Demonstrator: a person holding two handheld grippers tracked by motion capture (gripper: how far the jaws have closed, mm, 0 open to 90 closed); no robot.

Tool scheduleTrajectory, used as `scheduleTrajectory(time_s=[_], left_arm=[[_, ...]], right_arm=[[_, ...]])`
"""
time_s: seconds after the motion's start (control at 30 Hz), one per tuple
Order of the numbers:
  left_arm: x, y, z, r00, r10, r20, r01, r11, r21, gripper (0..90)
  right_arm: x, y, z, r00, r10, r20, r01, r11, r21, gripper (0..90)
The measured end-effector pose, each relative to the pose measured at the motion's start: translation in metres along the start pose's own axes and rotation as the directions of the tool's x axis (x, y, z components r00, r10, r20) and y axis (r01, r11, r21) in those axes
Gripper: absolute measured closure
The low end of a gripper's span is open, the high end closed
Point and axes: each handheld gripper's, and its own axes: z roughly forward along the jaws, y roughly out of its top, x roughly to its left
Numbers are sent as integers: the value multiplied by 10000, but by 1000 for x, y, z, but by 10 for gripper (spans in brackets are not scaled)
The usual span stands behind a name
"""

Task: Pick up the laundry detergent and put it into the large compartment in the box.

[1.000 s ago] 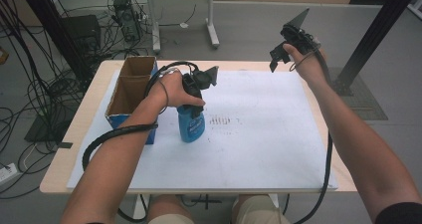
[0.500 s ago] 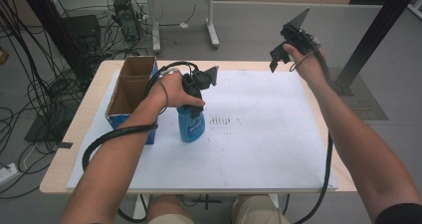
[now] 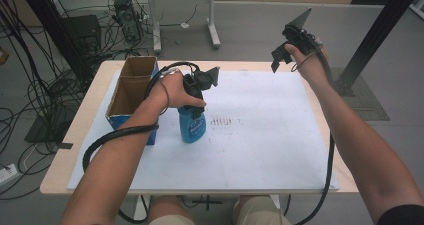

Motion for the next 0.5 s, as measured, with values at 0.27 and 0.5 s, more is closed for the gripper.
scheduleTrajectory(time_s=[0.27, 0.5], left_arm=[[0, 0, 0, 10000, -6, 4, 6, 10000, -5, 357], [1, 0, 0, 10000, -13, 24, 13, 10000, -15, 358]], right_arm=[[0, 0, 0, 10000, 37, 0, -37, 10000, -18, 76], [0, 0, 0, 10000, 12, 3, -12, 10000, -3, 76]])
